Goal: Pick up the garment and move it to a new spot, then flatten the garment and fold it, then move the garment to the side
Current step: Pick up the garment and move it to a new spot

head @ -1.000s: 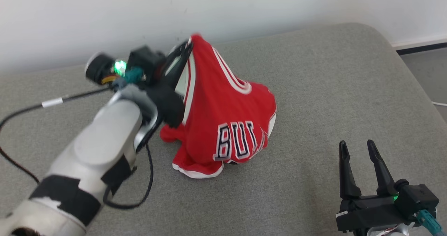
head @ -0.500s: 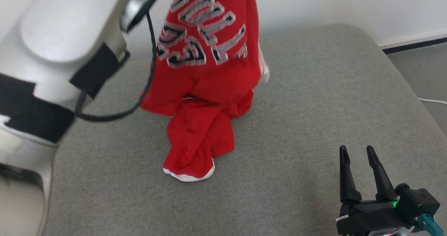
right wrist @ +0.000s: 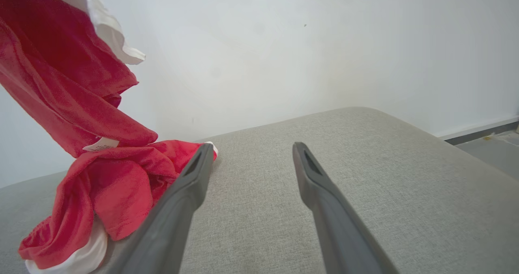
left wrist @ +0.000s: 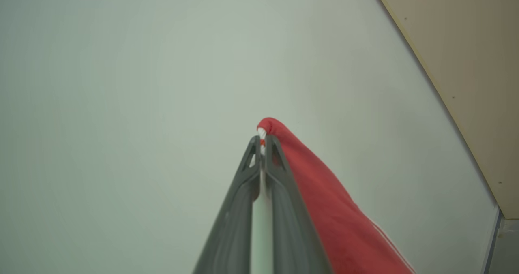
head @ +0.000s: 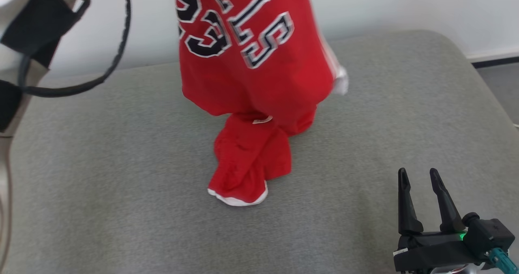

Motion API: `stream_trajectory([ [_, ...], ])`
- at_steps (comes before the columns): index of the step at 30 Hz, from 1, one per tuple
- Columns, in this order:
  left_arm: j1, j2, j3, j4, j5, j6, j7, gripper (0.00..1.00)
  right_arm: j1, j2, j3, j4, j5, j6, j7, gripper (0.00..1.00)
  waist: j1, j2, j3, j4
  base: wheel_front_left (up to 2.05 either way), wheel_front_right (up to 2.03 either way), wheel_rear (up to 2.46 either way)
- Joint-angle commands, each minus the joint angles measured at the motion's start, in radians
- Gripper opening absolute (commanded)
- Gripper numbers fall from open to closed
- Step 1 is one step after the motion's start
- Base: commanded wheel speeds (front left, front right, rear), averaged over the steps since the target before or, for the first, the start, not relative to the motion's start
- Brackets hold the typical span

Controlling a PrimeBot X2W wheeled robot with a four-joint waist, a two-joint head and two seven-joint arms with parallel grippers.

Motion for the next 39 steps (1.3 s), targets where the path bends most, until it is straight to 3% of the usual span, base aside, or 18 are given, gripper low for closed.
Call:
stream_trajectory([
  [1, 0.013, 0.016, 0.004, 0.003, -0.004, 0.003, -0.008, 0.00, 0.002, 0.000, -0.005, -0.005, -0.009, -0.002, 0.000, 1.00, 0.0000, 0.0000, 0.003, 0.051, 0.00, 0.00, 0.00],
  [9, 0.074, 0.111, 0.034, -0.005, -0.015, 0.011, -0.012, 0.00, -0.005, 0.000, -0.006, -0.029, -0.036, -0.002, 0.000, 1.00, 0.0000, 0.0000, 0.027, 0.165, 0.00, 0.00, 0.00],
  [20, 0.200, 0.304, 0.104, -0.051, -0.035, 0.064, -0.016, 0.00, -0.023, -0.008, 0.002, -0.082, -0.095, -0.002, 0.000, 1.00, 0.0000, 0.0000, 0.077, 0.318, 0.00, 0.00, 0.00],
  [28, 0.266, 0.425, 0.139, -0.052, -0.043, 0.075, -0.016, 0.00, -0.035, -0.029, 0.018, -0.109, -0.107, -0.002, 0.000, 1.00, 0.0000, 0.0000, 0.103, 0.371, 0.00, 0.00, 0.00],
  [34, 0.336, 0.439, 0.161, -0.040, -0.081, 0.088, -0.016, 0.00, -0.032, -0.053, 0.017, -0.121, -0.112, -0.002, 0.000, 1.00, 0.0000, 0.0000, 0.137, 0.377, 0.00, 0.00, 0.00],
  [39, 0.468, 0.417, 0.203, -0.014, -0.116, 0.108, -0.016, 0.00, -0.042, -0.073, 0.025, -0.129, -0.118, -0.002, 0.000, 1.00, 0.0000, 0.0000, 0.162, 0.352, 0.00, 0.00, 0.00],
])
